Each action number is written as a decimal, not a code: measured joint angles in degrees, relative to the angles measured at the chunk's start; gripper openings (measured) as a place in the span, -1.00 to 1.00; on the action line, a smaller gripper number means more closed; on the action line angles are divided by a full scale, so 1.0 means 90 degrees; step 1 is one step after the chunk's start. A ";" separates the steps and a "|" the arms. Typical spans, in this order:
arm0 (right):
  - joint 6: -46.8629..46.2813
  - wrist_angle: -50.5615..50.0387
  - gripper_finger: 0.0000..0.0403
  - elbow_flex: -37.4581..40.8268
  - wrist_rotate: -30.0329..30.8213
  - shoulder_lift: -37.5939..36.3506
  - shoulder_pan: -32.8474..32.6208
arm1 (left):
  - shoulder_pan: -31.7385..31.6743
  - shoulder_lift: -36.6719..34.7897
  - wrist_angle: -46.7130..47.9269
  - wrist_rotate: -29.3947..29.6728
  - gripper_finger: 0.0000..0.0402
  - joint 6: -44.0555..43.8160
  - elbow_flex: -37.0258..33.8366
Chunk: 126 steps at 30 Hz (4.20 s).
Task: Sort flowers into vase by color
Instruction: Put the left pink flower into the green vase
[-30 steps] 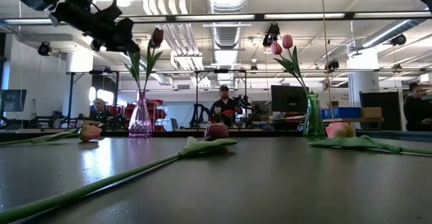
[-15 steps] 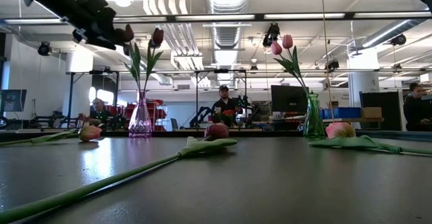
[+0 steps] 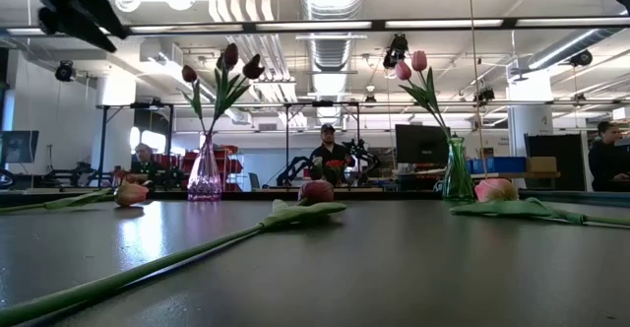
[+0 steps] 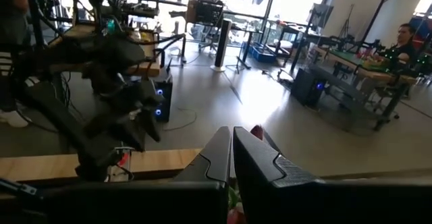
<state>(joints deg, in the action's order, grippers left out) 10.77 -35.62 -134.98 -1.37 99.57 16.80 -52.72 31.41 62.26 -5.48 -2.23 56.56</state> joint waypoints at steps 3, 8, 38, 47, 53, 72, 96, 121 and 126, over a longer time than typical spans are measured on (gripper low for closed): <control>0.0057 -0.0062 -0.95 0.0000 0.0000 -0.0002 0.0010 | 0.0242 0.0076 0.0858 -0.0078 0.15 -0.0367 0.0360; 0.0108 -0.0076 -0.95 0.0000 0.0000 -0.0002 0.0010 | 0.0580 0.0161 0.1642 -0.0773 0.15 -0.0996 0.0358; 0.0156 -0.0121 -0.95 0.0000 -0.0002 -0.0002 0.0010 | 0.3380 0.1604 -0.0371 0.0445 0.15 -0.4894 -0.2606; 0.0142 -0.0118 -0.95 0.0000 -0.0002 -0.0002 0.0010 | 0.3401 0.2818 -0.0828 0.0921 0.05 -0.4765 -0.3011; 0.0140 -0.0118 -0.95 0.0000 -0.0002 -0.0002 0.0012 | 0.3401 0.3384 -0.1717 0.0840 -0.19 -0.4701 -0.3308; 0.0495 -0.1240 -0.95 -0.0006 -0.0006 -0.0334 0.0010 | 0.3406 0.2807 -0.2285 0.0882 -0.97 -0.3509 -0.2821; -0.2592 0.2849 -0.71 0.3568 -0.0581 -0.0367 -0.0733 | 0.3406 0.2308 -0.6744 0.0267 -1.00 -0.0704 0.0188; -0.2519 0.3231 -0.40 0.3504 0.0392 -0.0313 -0.0738 | 0.3421 0.3246 -0.7961 -0.0838 -1.00 -0.1000 0.0711; -0.2318 0.3204 -0.58 0.3504 0.0303 -0.0304 -0.0741 | 0.3421 0.3282 -0.7982 -0.0839 -1.00 -0.1159 0.0711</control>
<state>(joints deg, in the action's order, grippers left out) -10.09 -6.78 -103.44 1.36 96.84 10.13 -21.93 60.94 -9.58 -13.03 -12.66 62.96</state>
